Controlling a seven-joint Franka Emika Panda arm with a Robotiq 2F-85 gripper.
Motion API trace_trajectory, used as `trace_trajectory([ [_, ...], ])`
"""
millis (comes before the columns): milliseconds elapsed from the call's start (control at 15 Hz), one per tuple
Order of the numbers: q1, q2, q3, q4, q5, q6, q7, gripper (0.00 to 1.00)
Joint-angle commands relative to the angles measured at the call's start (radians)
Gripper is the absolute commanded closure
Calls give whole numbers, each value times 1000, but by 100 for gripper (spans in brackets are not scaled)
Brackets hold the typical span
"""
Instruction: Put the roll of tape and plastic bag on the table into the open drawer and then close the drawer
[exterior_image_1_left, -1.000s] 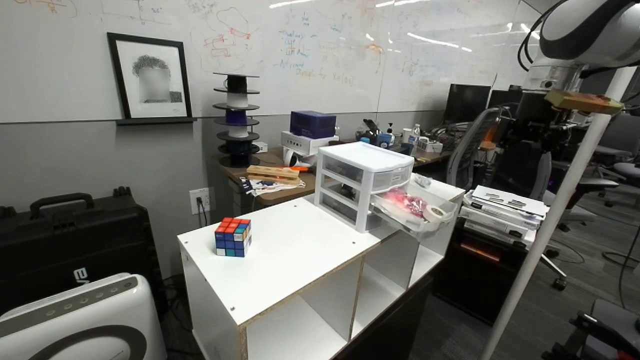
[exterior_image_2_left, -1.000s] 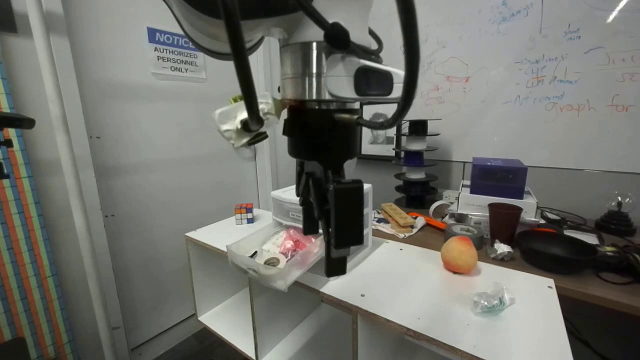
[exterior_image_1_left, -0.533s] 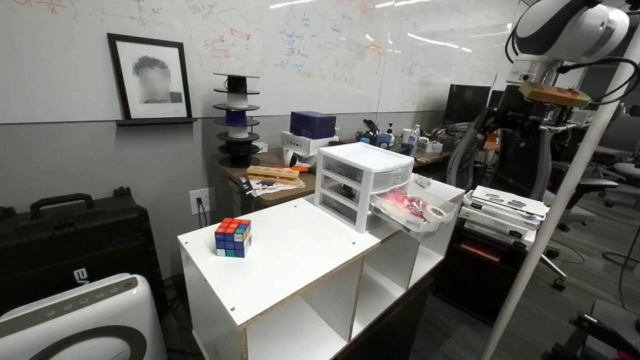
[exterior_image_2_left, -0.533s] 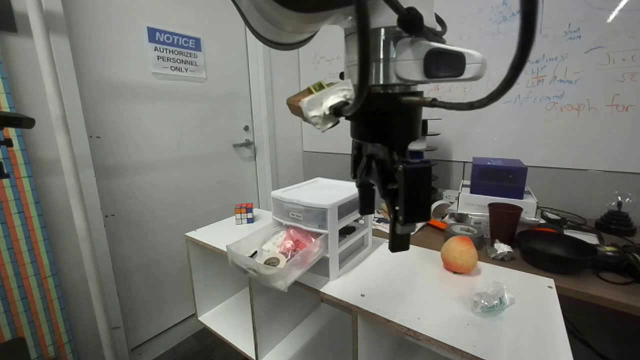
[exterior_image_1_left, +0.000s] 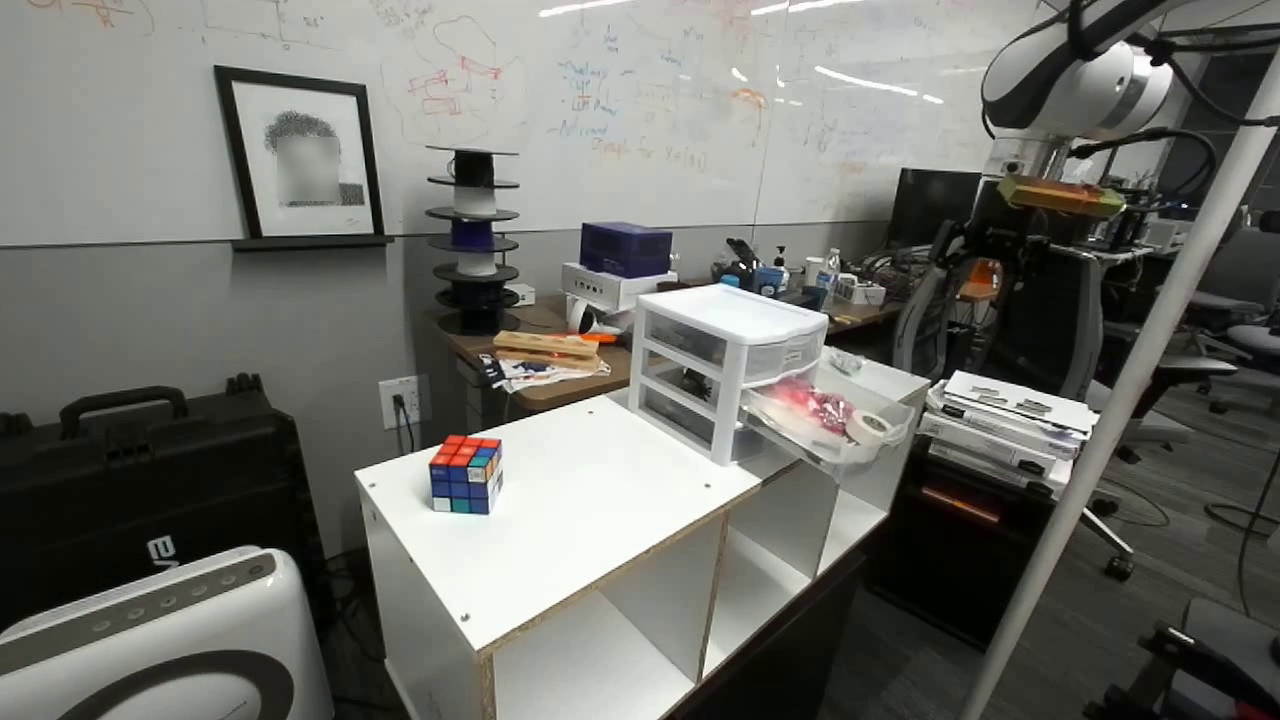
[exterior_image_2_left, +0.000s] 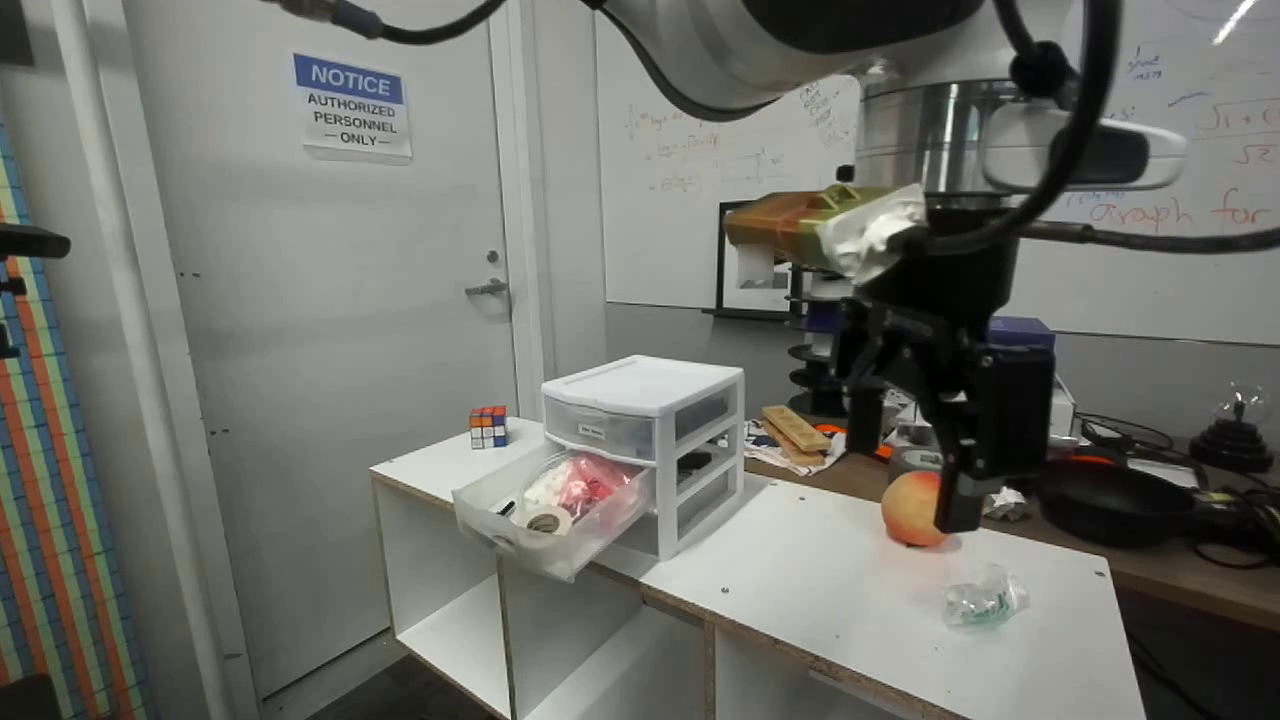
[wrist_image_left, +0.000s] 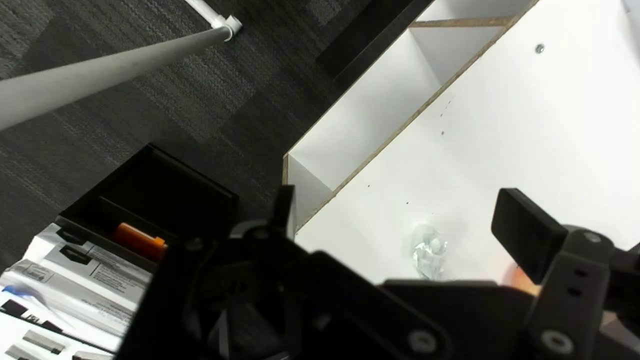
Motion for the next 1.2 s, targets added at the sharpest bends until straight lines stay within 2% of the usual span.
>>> trace_trajectory([
  [0, -52, 170, 24, 238, 48, -77, -20, 0],
  [267, -69, 313, 60, 426, 41, -102, 1, 0],
  [600, -36, 479, 80, 640, -15, -116, 40, 0],
  [1133, -32, 698, 80, 852, -87, -176, 61, 0],
])
